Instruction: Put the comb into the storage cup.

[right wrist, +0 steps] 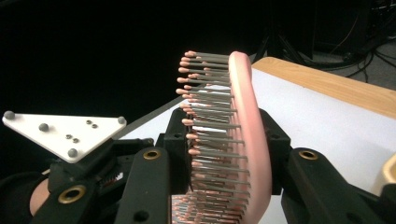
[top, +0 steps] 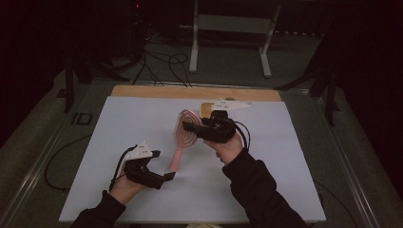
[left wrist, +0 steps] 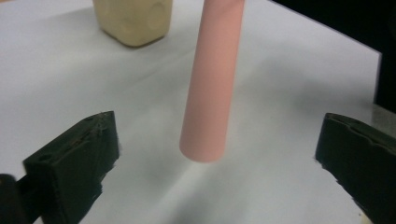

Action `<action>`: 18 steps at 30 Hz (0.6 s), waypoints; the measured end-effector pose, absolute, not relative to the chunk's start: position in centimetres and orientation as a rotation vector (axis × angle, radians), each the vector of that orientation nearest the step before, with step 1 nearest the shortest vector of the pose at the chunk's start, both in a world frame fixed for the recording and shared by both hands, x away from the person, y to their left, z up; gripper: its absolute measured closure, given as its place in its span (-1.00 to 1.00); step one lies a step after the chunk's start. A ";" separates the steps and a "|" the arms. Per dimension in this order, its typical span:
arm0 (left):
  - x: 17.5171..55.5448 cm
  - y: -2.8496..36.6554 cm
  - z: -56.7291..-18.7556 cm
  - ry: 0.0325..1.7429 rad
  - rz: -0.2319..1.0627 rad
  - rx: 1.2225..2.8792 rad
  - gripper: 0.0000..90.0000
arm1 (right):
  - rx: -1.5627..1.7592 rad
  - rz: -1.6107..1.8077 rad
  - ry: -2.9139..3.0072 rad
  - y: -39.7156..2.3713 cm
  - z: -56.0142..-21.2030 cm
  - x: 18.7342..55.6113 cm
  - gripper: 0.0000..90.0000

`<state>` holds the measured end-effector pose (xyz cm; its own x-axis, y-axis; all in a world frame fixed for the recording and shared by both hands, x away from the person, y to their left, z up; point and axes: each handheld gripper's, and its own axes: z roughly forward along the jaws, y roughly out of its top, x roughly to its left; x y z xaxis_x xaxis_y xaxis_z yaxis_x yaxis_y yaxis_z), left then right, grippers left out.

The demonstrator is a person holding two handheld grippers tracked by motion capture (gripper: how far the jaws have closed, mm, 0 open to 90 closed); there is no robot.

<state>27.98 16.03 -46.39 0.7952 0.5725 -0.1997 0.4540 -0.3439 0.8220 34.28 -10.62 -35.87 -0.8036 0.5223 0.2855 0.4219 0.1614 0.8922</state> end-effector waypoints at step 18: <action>27.2 18.9 -47.0 0.831 0.212 1.974 -1.00 | 0.903 1.726 2.302 -12.7 -33.7 34.7 0.44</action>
